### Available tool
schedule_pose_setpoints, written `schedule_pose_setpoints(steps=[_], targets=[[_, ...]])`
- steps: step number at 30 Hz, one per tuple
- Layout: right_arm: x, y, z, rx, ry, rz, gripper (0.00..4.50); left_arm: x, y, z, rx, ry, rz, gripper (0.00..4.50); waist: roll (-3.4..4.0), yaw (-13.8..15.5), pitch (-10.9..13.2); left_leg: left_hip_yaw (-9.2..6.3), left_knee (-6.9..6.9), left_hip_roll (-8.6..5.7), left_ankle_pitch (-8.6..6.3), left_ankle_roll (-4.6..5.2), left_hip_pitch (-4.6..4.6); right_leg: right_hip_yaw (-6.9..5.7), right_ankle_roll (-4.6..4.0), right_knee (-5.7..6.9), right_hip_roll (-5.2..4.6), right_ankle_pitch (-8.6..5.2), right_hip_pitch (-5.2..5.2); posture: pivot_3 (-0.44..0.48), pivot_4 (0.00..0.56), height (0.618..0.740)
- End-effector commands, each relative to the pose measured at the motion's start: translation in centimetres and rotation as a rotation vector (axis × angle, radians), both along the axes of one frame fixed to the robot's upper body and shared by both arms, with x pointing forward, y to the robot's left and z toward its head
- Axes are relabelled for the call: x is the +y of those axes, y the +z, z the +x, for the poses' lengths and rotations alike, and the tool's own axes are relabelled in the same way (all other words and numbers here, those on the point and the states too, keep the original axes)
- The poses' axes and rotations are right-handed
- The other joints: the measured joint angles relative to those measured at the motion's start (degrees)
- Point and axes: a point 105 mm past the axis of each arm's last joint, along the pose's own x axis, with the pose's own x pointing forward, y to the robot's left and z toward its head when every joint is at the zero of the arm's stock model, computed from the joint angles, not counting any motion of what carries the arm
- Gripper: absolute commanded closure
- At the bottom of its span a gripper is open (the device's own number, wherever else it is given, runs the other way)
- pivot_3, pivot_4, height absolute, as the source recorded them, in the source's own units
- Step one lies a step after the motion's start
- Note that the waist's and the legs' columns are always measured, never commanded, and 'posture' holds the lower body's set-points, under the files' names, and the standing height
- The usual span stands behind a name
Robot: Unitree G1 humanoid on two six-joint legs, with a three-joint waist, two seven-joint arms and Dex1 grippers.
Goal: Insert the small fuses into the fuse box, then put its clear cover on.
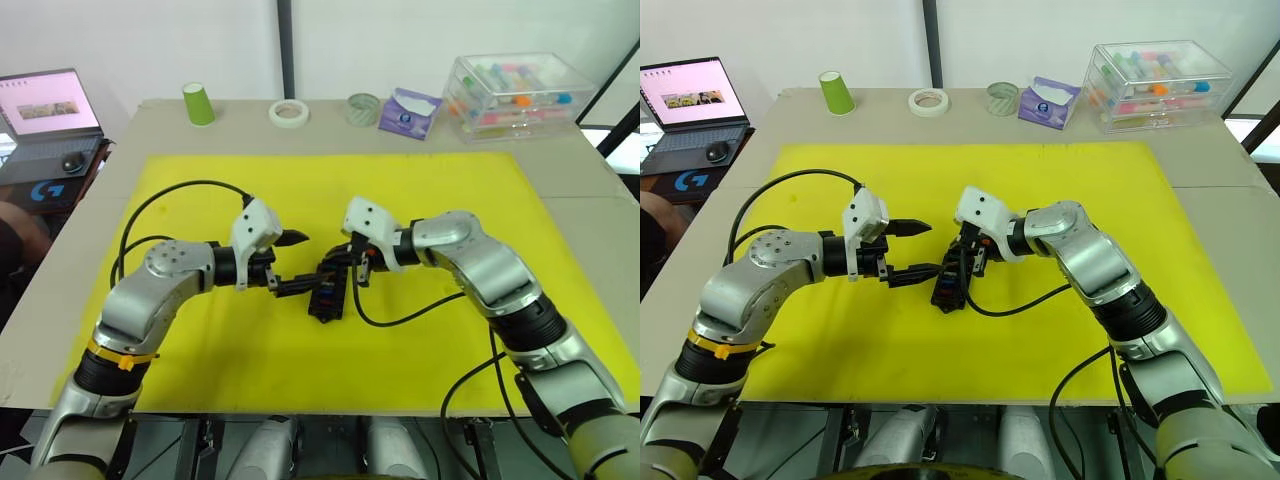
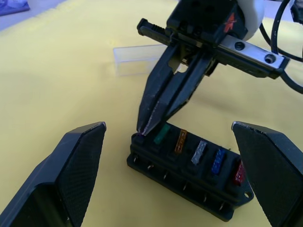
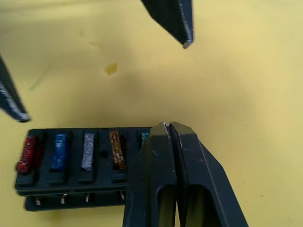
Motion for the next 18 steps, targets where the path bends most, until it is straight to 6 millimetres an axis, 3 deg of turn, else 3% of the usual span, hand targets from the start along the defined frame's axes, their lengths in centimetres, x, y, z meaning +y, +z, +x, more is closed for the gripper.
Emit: schedule_pose_setpoints(steps=[1, 16, 18], targets=[[-0.2, -1.4, -0.2, 0.033, 0.002, -0.033, 4.46, 0.2, 0.4, -0.2, -0.029, -0.003, 0.001, 0.00, 0.00, 0.00, 0.00, 0.00, 0.00, 0.00, 0.00, 0.00, 0.00, 0.00, 0.00, 0.00, 0.00, 0.00, 0.01, 0.000, 0.150, 0.740], [-0.4, -1.2, -0.1, 0.048, -0.017, -0.005, 4.46, 0.1, 0.5, -0.4, -0.037, 0.002, 0.010, 0.00, 0.00, 0.06, -0.01, -0.01, 0.00, 0.00, 0.00, 0.00, 0.02, -0.01, 0.00, -0.01, 0.00, 0.00, 0.04, 0.000, 0.150, 0.740], [0.3, 1.0, 0.0, 0.007, -0.002, 0.085, 4.46, 0.2, 0.8, -0.3, -0.038, 0.009, -0.001, 0.00, 0.00, 0.04, -0.01, -0.01, 0.00, 0.00, 0.00, 0.00, 0.02, 0.00, 0.00, -0.01, 0.00, 0.00, 0.04, 0.000, 0.150, 0.740]])
